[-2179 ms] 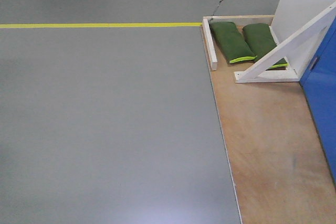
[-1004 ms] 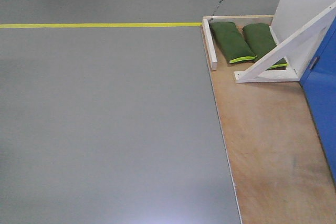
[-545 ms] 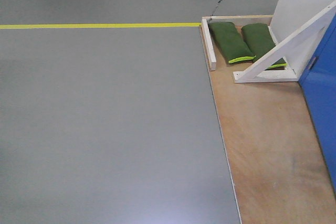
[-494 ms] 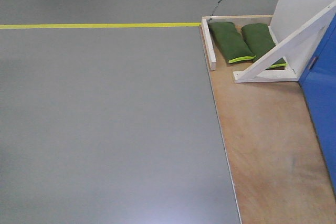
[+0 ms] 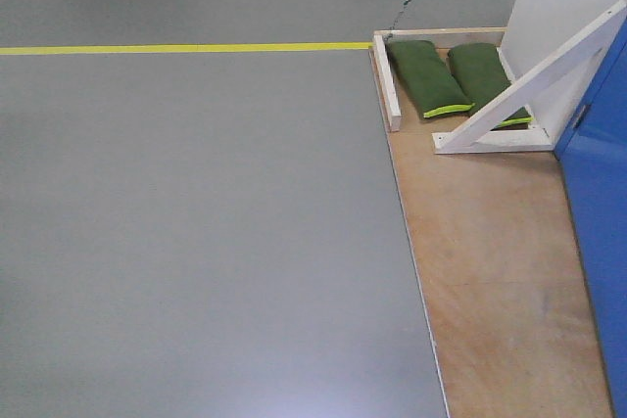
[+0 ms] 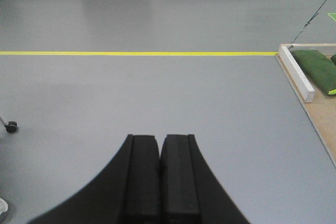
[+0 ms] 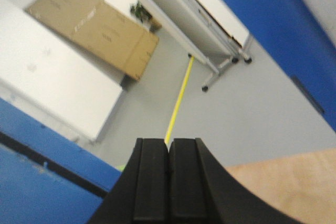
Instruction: Move to blue door and open it
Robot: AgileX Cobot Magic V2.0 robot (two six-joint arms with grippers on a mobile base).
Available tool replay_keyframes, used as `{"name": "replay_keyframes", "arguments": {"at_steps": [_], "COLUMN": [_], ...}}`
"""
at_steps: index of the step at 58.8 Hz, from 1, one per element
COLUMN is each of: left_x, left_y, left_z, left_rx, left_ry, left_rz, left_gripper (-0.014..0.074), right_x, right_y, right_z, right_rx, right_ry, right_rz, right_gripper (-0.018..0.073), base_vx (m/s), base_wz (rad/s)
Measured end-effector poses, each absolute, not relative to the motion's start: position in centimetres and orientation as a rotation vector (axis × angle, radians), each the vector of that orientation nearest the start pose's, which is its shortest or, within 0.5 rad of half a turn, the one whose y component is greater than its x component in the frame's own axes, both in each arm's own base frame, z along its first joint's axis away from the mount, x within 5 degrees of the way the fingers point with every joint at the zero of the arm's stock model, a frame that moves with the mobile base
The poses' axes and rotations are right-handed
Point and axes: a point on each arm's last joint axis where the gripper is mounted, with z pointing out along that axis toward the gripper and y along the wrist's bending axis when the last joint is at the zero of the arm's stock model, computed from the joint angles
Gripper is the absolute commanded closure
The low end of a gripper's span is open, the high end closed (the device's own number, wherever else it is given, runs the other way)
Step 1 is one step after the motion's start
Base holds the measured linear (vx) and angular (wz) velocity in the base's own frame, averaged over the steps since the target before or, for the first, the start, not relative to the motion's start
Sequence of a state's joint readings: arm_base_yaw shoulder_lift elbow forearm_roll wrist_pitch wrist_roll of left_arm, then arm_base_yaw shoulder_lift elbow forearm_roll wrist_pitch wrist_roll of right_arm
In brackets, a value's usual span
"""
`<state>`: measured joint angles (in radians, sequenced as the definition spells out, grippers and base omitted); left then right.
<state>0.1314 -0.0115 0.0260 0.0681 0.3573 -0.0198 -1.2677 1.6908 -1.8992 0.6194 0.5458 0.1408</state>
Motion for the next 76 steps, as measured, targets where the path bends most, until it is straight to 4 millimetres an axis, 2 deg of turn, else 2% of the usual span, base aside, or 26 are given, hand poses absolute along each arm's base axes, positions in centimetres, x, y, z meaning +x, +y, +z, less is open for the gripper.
{"name": "replay_keyframes", "arguments": {"at_steps": [15, 29, 44, 56, 64, 76], "left_x": [5.2, 5.2, 5.2, 5.2, 5.2, 5.2], "left_y": [0.9, 0.9, 0.9, 0.9, 0.9, 0.9], "left_z": [17.3, 17.3, 17.3, 17.3, 17.3, 17.3], "left_rx": [-0.098, -0.098, -0.098, -0.098, -0.098, -0.098], "left_ry": [1.854, 1.854, 1.854, 1.854, 1.854, 1.854], "left_rz": [0.144, 0.144, 0.144, 0.144, 0.144, 0.144], "left_gripper": [0.0524, 0.0524, 0.0524, 0.0524, 0.0524, 0.0524], "right_x": [14.3, 14.5, 16.5, 16.9, 17.8, 21.6], "right_y": [-32.3, -27.5, -22.2, -17.5, -15.3, -15.5], "right_z": [49.5, 50.7, 54.3, 57.5, 58.3, 57.9], "right_rx": [1.289, 1.262, 1.019, 0.764, 0.694, 0.768], "right_ry": [1.305, 1.477, 1.372, 1.302, 1.309, 1.243], "right_rz": [-0.059, 0.177, 0.677, 1.018, 1.069, 0.937], "right_gripper": [0.0551, 0.0551, 0.0551, 0.0551, 0.0551, 0.0551], "base_vx": [0.0, 0.0, 0.0, 0.0, 0.0, 0.0], "base_wz": [0.0, 0.0, 0.0, 0.0, 0.0, 0.0]}}
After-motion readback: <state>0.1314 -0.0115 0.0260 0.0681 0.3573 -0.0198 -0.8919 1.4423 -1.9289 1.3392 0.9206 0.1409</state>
